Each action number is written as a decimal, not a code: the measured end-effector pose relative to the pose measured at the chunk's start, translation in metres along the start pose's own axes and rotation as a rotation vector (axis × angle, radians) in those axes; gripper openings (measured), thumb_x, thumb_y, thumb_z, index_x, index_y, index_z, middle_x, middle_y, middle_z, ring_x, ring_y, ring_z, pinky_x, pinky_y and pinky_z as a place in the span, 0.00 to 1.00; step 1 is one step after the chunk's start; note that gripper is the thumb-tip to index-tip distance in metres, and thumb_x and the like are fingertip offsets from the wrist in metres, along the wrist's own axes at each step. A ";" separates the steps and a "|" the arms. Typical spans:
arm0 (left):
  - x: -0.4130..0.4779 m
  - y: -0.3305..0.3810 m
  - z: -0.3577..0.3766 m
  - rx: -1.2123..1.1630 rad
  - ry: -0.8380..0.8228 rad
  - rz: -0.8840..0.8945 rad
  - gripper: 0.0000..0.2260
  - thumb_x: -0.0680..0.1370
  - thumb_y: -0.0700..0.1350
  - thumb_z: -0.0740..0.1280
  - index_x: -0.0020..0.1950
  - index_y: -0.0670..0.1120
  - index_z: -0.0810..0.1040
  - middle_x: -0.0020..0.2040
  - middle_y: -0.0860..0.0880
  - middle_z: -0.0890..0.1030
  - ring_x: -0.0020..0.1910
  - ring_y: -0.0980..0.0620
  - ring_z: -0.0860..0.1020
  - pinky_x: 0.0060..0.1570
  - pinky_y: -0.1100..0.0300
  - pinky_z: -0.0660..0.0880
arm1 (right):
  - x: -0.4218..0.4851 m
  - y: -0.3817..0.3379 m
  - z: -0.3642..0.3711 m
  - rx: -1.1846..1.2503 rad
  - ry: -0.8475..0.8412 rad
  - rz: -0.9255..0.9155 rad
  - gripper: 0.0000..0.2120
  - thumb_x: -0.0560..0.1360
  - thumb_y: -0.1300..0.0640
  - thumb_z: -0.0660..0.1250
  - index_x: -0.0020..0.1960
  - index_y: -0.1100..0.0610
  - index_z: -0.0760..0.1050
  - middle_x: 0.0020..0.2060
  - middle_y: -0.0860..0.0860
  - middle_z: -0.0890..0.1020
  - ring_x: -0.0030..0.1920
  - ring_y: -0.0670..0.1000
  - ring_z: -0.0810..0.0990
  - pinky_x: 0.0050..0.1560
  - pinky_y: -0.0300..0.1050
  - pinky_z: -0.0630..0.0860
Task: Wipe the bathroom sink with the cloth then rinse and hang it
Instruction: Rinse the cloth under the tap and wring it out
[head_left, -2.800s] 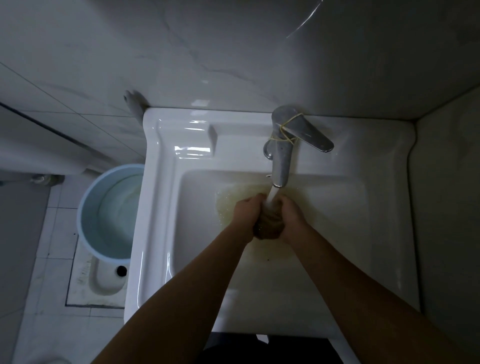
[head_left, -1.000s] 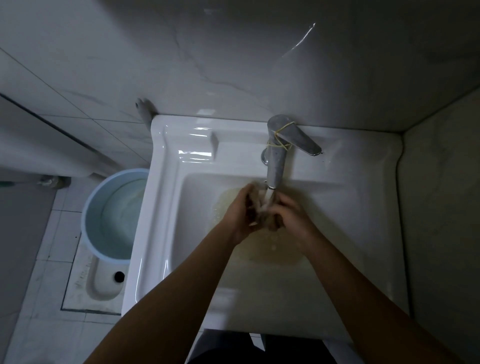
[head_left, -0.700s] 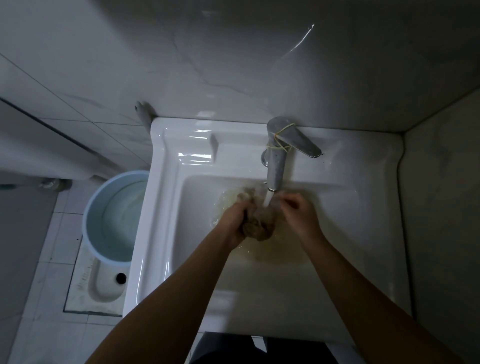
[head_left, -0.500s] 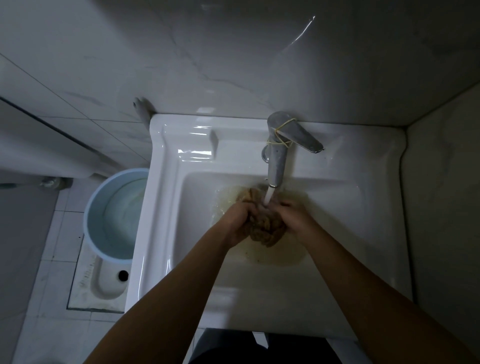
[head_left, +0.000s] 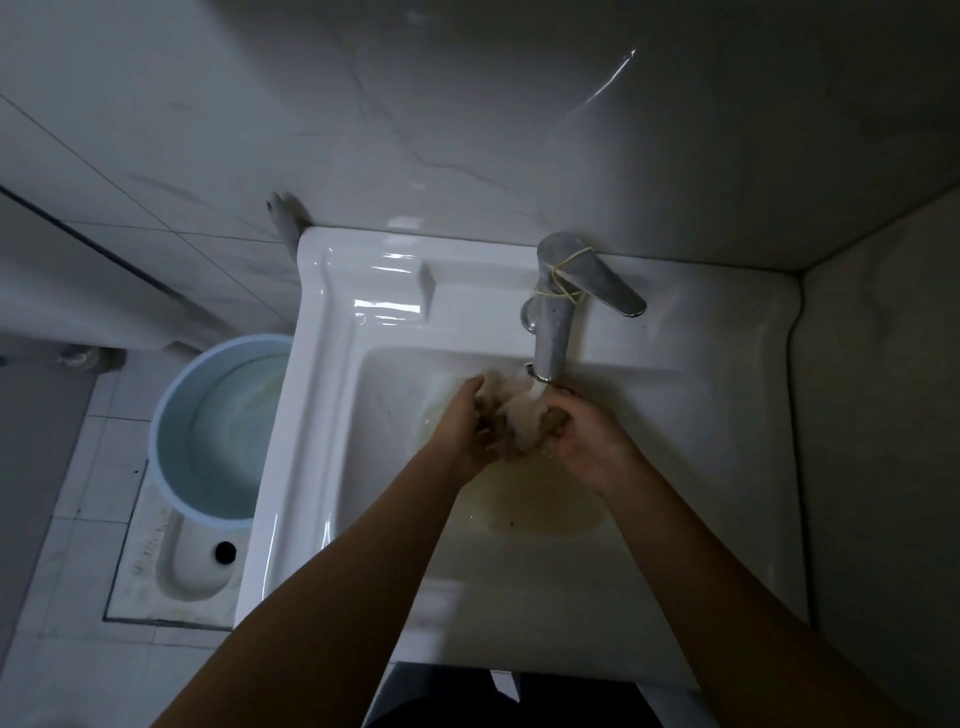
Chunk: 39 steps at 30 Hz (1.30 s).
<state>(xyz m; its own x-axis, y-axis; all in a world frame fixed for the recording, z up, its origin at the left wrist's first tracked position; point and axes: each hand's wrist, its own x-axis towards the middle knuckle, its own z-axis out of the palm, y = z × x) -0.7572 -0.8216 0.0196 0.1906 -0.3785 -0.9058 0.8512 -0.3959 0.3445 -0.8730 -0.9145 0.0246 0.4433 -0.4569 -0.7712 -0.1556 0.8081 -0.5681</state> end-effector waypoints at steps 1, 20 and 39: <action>-0.001 0.000 0.003 -0.016 -0.043 -0.013 0.17 0.81 0.58 0.63 0.54 0.45 0.79 0.52 0.42 0.82 0.50 0.44 0.81 0.45 0.50 0.80 | -0.001 0.002 0.000 -0.091 0.000 -0.009 0.14 0.78 0.65 0.64 0.61 0.59 0.80 0.53 0.59 0.83 0.53 0.57 0.80 0.48 0.51 0.76; 0.016 -0.011 0.011 0.379 0.134 0.473 0.11 0.80 0.51 0.67 0.56 0.47 0.82 0.50 0.47 0.85 0.51 0.48 0.83 0.56 0.47 0.82 | -0.001 0.012 0.005 -0.551 0.057 -0.141 0.10 0.77 0.55 0.70 0.58 0.50 0.81 0.49 0.50 0.86 0.49 0.51 0.85 0.46 0.46 0.81; 0.004 -0.009 -0.024 0.180 0.078 0.227 0.14 0.76 0.54 0.71 0.53 0.44 0.85 0.48 0.40 0.86 0.45 0.41 0.84 0.48 0.47 0.83 | -0.073 -0.101 -0.003 -0.716 0.161 -0.677 0.08 0.78 0.55 0.64 0.47 0.56 0.80 0.41 0.51 0.85 0.37 0.46 0.82 0.37 0.42 0.76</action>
<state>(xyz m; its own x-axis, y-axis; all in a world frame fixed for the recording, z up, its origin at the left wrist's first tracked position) -0.7526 -0.7990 0.0070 0.4088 -0.4115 -0.8146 0.6835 -0.4534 0.5720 -0.8923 -0.9633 0.1376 0.5184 -0.8263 -0.2201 -0.4332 -0.0319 -0.9007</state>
